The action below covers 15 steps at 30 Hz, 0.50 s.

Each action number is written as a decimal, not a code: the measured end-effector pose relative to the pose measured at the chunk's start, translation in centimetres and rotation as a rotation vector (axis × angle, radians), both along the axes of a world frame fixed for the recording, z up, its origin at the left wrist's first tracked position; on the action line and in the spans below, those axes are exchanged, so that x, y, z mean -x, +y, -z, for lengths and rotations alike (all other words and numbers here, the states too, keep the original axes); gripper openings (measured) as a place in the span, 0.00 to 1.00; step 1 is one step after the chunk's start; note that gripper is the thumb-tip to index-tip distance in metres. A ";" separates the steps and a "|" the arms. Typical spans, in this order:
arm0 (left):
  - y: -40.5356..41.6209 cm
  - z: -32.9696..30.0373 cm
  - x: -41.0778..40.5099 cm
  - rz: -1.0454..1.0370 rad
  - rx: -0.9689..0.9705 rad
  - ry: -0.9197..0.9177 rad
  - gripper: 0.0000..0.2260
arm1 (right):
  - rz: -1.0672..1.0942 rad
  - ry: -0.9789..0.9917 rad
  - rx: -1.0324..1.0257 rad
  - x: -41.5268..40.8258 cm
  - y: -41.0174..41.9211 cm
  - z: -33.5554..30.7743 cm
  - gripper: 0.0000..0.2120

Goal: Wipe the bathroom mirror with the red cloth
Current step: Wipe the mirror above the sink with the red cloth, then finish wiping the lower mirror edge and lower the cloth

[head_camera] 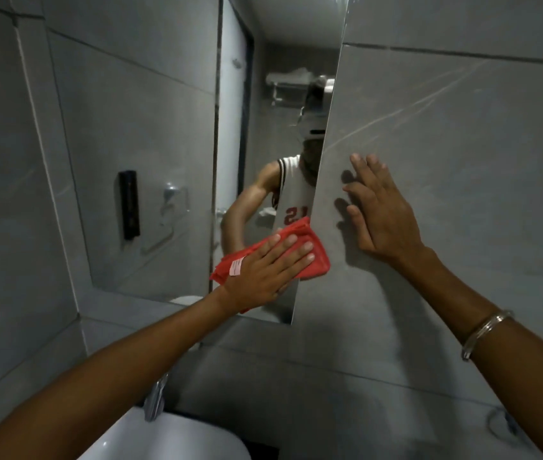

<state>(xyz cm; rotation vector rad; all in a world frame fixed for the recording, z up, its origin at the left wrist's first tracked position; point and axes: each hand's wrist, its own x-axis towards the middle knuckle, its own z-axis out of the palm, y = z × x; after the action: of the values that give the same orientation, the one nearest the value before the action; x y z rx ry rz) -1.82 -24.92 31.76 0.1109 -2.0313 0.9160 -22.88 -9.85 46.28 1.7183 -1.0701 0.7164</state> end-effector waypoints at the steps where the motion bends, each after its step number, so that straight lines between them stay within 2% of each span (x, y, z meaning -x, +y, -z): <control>1: 0.3 1.1 -0.4 -0.004 0.008 -0.025 0.23 | 0.013 0.002 -0.026 -0.2 0.4 0.6 0.15; 4: 1.1 3.7 -1.2 0.008 0.021 -0.133 0.24 | 0.051 -0.014 -0.105 -0.8 1.5 2.6 0.15; 6: 1.8 5.3 -1.8 0.023 0.007 -0.226 0.20 | 0.065 -0.028 -0.165 -1.1 2.4 4.3 0.16; 8: 2.6 7.0 -2.1 0.043 -0.050 -0.259 0.17 | 0.072 -0.048 -0.236 -1.6 3.6 6.4 0.17; 12: 5.7 10.8 -2.2 0.033 -0.249 -0.247 0.21 | 0.104 -0.178 -0.430 -3.0 6.1 11.7 0.19; 13: 6.9 12.3 -2.1 0.047 -0.381 -0.275 0.23 | 0.109 -0.239 -0.490 -3.2 7.0 13.5 0.20; 14: 8.5 13.9 -2.1 0.059 -0.596 -0.322 0.25 | 0.092 -0.318 -0.541 -3.4 8.0 15.2 0.20; 15: 10.4 15.3 -2.3 0.060 -0.910 -0.341 0.25 | 0.065 -0.420 -0.578 -3.7 9.0 17.2 0.20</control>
<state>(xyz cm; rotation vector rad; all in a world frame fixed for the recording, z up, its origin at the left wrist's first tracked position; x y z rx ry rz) 0.46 -14.48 16.44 0.4025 -2.6120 -0.1011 -19.17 -0.89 29.12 2.0469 -1.7467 0.7972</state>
